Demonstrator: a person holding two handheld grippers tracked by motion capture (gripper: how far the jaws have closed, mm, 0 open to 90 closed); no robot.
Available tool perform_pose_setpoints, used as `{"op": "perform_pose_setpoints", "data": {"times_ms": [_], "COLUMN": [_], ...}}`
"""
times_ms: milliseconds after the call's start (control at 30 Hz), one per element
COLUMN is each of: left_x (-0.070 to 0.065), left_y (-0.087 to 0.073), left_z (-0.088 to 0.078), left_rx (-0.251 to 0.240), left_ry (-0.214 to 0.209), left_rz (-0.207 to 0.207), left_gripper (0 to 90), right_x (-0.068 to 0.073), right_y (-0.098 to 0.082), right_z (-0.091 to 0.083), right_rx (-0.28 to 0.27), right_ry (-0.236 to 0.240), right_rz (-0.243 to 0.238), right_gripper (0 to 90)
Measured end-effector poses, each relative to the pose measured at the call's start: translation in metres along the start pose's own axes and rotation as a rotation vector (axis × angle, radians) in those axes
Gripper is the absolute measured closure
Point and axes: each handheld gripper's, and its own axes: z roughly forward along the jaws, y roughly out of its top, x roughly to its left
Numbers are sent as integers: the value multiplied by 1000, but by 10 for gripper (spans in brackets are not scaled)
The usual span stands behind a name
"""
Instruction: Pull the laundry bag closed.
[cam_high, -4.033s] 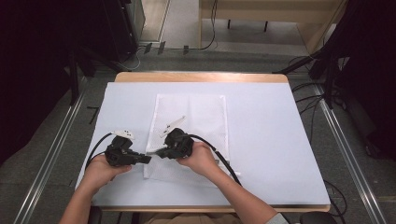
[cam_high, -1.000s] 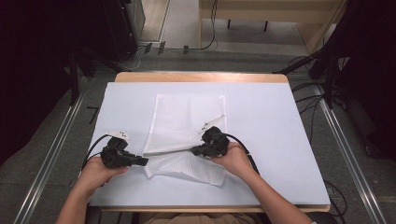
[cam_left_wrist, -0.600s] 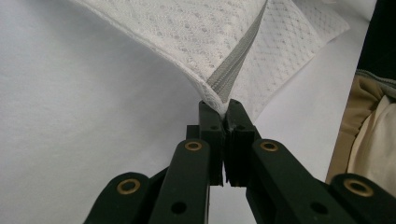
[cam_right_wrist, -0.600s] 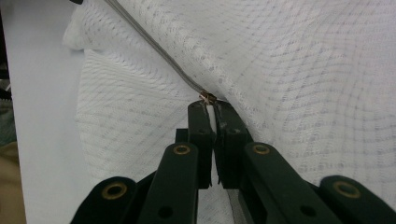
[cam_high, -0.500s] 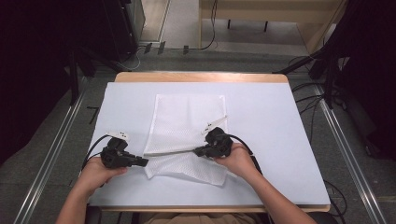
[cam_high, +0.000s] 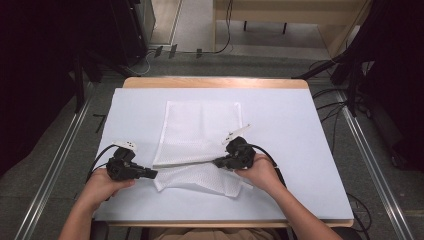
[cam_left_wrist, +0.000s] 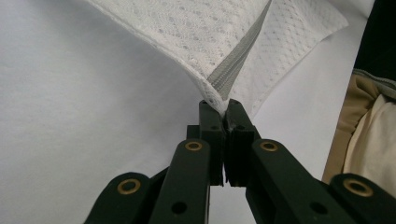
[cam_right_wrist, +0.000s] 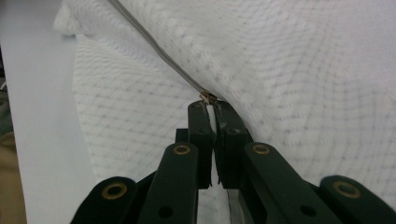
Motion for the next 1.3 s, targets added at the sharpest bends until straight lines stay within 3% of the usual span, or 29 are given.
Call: {"op": "perform_pose_setpoints", "data": {"times_ms": [400, 1300], "left_x": [-1, 0], "left_y": [0, -1], "left_z": [1, -1], "left_rx": [7, -6], "left_ry": [-14, -24], "left_rz": [-5, -5], "left_gripper": [889, 895], "right_x": [-11, -17], "right_y": [-19, -29], "right_z": [-20, -36], "right_rx": [-5, -5], "right_ry": [-20, -26], "right_rz": [33, 47], "right_gripper": [882, 883]}}
